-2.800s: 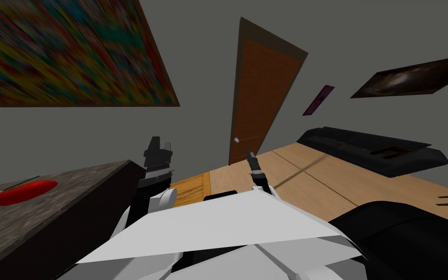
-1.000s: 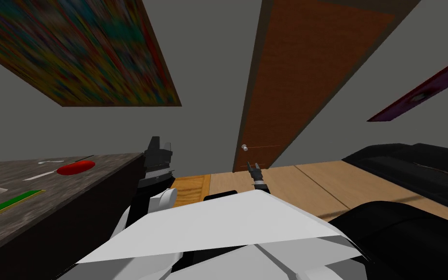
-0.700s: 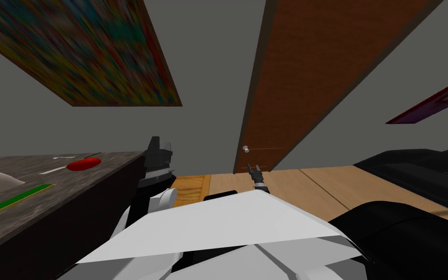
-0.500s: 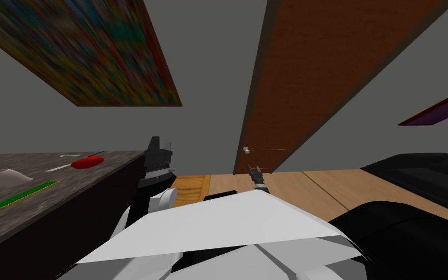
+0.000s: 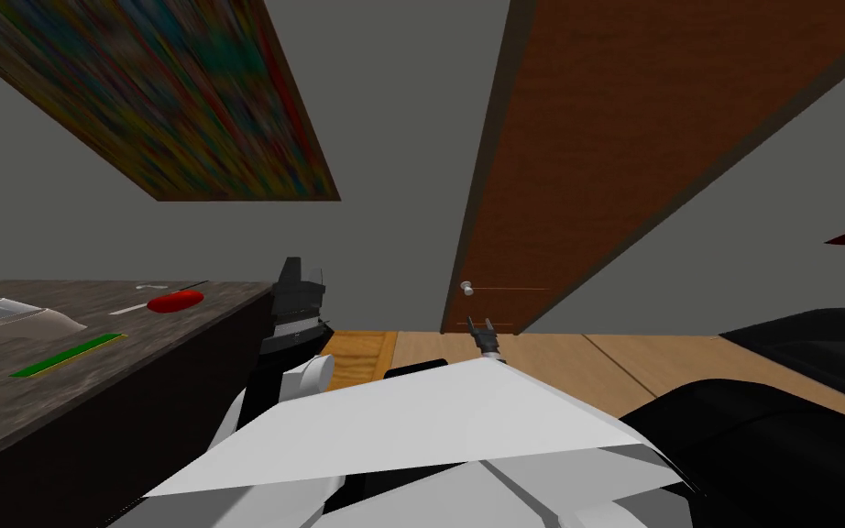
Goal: Pull the door open
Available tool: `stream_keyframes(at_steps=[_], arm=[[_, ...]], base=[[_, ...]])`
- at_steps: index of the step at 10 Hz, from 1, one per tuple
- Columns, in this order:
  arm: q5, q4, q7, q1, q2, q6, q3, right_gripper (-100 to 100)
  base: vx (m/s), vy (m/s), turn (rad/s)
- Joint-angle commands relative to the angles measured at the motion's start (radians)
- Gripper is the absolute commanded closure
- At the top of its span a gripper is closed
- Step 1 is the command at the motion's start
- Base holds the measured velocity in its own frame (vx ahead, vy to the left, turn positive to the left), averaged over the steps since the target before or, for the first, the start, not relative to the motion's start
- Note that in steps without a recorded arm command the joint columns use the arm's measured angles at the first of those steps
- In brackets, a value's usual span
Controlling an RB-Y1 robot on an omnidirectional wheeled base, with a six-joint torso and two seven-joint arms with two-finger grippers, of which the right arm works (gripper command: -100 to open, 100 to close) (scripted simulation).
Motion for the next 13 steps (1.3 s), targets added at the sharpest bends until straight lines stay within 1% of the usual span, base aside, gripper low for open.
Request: stream_keyframes(at_steps=[1, 3, 5, 9, 10, 12, 13], arm=[[0.001, 0.018, 0.029, 0.004, 0.006, -0.006, -0.003, -100], [0.001, 0.054, 0.074, 0.005, 0.015, -0.017, -0.011, -100], [0.001, 0.076, 0.1, 0.006, 0.02, -0.023, -0.015, -100], [0.002, 0.141, 0.179, 0.008, 0.041, -0.043, -0.029, -100], [0.003, 0.131, 0.167, 0.007, 0.039, -0.04, -0.026, -100], [-0.03, 0.18, 0.169, -0.036, 0.007, -0.031, -0.084, -100], [-0.04, 0.194, 0.168, -0.048, 0.0, -0.028, -0.101, -100]], base=[[0.057, -0.093, 0.093], [0.066, -0.094, 0.116], [0.069, -0.085, 0.095], [0.076, -0.109, 0.105], [0.039, -0.055, 0.025], [0.035, 0.007, 0.312], [0.046, 0.009, 0.202]])
